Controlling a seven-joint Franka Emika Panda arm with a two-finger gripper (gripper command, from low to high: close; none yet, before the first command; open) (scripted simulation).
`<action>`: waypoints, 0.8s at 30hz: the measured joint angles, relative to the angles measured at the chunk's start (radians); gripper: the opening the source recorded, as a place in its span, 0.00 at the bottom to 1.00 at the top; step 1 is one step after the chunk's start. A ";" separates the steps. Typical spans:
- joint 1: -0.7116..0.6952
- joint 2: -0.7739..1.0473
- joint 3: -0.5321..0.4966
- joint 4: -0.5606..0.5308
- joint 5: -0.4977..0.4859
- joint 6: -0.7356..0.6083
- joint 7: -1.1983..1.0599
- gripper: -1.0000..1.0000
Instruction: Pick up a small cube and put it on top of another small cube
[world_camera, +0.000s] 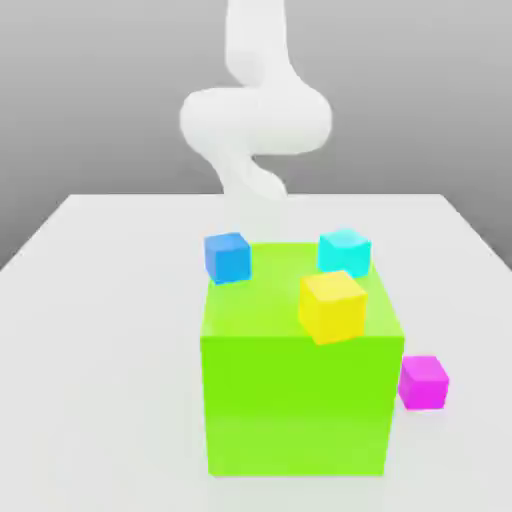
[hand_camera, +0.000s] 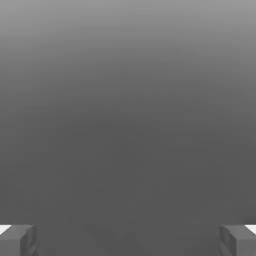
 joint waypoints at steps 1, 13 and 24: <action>0.028 0.023 -0.013 -0.011 0.015 0.012 -0.035 0.50; 0.311 0.286 -0.099 -0.137 0.176 0.143 -0.424 0.50; 0.498 0.522 -0.079 -0.251 0.272 0.263 -0.740 0.50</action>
